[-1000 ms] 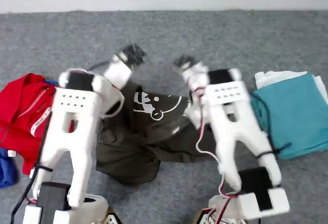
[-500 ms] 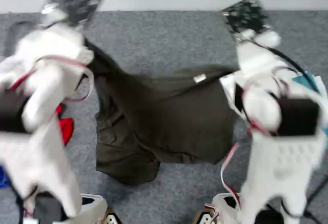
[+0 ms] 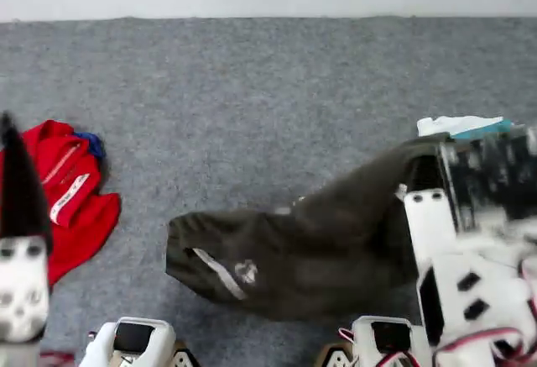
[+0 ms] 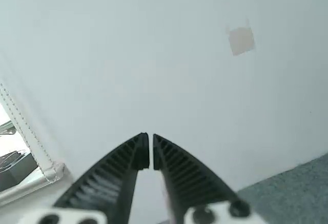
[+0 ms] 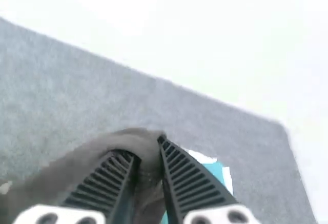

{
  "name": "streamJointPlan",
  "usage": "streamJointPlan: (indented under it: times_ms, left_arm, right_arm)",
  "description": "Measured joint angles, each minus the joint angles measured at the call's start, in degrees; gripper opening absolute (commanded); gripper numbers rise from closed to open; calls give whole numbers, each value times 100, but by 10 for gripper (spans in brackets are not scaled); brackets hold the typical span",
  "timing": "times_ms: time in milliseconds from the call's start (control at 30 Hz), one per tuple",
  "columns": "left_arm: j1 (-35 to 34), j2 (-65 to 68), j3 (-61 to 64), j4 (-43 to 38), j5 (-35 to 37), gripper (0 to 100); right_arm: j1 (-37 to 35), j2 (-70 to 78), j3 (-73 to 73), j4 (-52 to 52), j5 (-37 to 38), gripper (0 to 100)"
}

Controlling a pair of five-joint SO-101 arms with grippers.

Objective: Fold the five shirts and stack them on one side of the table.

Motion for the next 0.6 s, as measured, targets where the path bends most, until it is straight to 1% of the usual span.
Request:
streamJointPlan:
  times_ms: [100, 167, 300, 400, 500, 600]
  left_arm:
    - [-9, -18, 457, 281, 62, 12]
    - [44, -44, 1108, 352, 255, 12]
    - [457, -105, 2884, 352, 527, 12]
    - [791, -123, 4290, 53, 545, 12]
    - [870, -237, 5029, -422, 545, 12]
    - [879, -387, 5363, -677, 545, 12]
  right_arm:
    - [9, 35, 0, 79, 0, 9]
    - [9, -26, 0, 88, 0, 9]
    - [9, -79, -9, 88, 0, 9]
    - [-123, -79, 176, 79, 0, 9]
    - [-958, -79, 756, -62, -62, 9]
    - [-2259, -35, 1486, -633, -62, 9]
